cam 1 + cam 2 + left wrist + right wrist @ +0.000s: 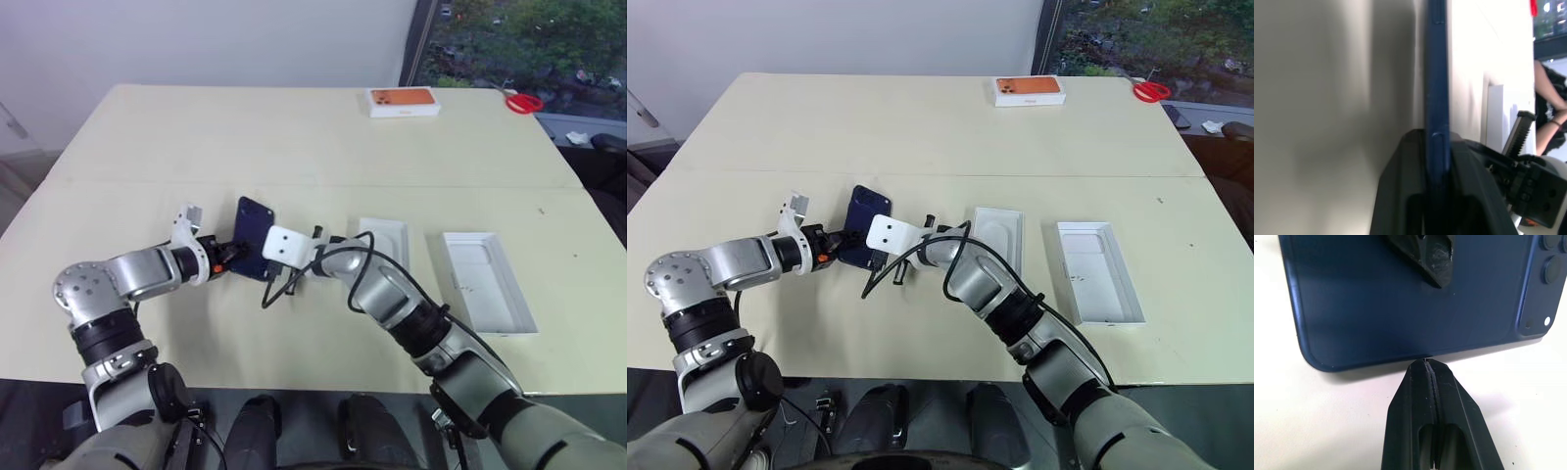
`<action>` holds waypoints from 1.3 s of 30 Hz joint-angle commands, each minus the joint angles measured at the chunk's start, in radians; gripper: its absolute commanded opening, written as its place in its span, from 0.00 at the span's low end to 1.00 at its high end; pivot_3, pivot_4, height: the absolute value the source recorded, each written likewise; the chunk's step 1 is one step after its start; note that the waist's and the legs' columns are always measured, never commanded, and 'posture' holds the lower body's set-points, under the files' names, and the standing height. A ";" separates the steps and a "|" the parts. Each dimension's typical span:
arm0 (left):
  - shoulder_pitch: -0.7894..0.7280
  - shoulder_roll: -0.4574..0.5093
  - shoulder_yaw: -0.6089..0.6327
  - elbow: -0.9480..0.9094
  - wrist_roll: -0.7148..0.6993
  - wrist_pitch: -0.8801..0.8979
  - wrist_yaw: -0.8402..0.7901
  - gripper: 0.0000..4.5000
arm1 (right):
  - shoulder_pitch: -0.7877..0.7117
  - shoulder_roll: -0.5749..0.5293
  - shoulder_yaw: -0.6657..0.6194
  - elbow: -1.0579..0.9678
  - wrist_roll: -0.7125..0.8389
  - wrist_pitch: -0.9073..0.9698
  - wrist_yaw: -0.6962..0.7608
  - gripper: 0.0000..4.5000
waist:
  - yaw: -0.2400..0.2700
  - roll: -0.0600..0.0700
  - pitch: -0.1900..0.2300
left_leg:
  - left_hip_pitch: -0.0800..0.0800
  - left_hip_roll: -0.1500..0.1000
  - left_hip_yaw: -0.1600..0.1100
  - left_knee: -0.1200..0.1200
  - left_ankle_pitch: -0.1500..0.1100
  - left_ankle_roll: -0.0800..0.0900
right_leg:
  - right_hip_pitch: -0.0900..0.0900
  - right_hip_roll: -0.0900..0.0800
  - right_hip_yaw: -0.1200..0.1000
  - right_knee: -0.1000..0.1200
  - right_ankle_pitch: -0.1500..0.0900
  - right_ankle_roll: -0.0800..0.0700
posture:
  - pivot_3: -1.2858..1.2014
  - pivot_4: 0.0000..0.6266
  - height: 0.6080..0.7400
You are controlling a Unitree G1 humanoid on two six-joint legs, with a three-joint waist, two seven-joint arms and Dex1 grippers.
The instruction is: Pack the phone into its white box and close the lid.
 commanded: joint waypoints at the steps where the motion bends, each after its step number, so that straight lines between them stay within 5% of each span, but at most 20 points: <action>1: -0.022 -0.003 0.037 -0.008 -0.028 0.008 0.001 0.15 | 0.014 -0.020 -0.018 -0.061 -0.008 0.020 0.010 0.00 | 0.001 0.000 0.000 | 0.000 0.000 0.000 0.000 0.000 0.000 | 0.000 0.000 0.000 0.000 0.000 0.000 | 0.52 0.24 1.00; 7: -0.020 -0.012 0.055 -0.009 -0.045 0.008 0.011 0.15 | 0.027 -0.062 -0.057 -0.166 0.002 0.087 0.024 0.00 | 0.002 -0.001 0.000 | -0.001 0.000 0.000 0.000 0.000 0.000 | 0.000 0.000 0.000 0.000 0.000 0.000 | 0.52 0.24 1.00; 10: -0.021 -0.019 0.063 -0.012 -0.062 0.008 0.013 0.01 | 0.040 -0.121 -0.116 -0.304 0.034 0.169 0.067 0.00 | 0.003 -0.001 0.001 | -0.001 0.000 0.000 0.000 0.000 0.000 | -0.001 0.000 0.000 0.000 0.000 0.000 | 0.52 0.24 1.00; 19: -0.050 -0.062 0.046 -0.035 -0.162 -0.012 0.031 0.01 | 0.082 -0.306 -0.344 -0.609 0.204 0.398 0.162 0.00 | 0.005 -0.001 0.001 | -0.002 0.000 -0.001 0.000 0.000 0.000 | -0.002 0.000 0.000 0.000 0.000 0.000 | 0.52 0.24 1.00; 27: -0.024 -0.251 -0.140 -0.172 -0.275 -0.111 0.134 0.01 | 0.220 -0.537 -0.539 -0.708 0.316 0.421 0.215 0.00 | 0.010 -0.003 0.002 | -0.003 -0.002 0.000 0.000 0.000 0.000 | 0.001 -0.002 0.000 -0.005 0.000 0.000 | 0.52 0.24 1.00; 32: 0.044 -0.395 -0.344 -0.252 -0.165 -0.215 0.138 0.01 | 0.389 -0.687 -0.662 -0.689 0.331 0.345 0.229 0.00 | 0.011 -0.003 0.002 | -0.002 -0.002 0.002 -0.001 -0.001 0.001 | 0.002 -0.001 0.000 -0.006 0.000 0.000 | 0.52 0.24 1.00; 39: 0.029 -0.473 -0.452 -0.197 -0.123 -0.287 0.135 0.01 | 0.464 -0.753 -0.736 -0.644 0.354 0.304 0.207 0.00 | 0.008 -0.003 0.002 | 0.000 -0.002 0.002 0.000 -0.001 0.002 | 0.004 0.002 0.002 -0.006 0.000 0.000 | 0.52 0.24 1.00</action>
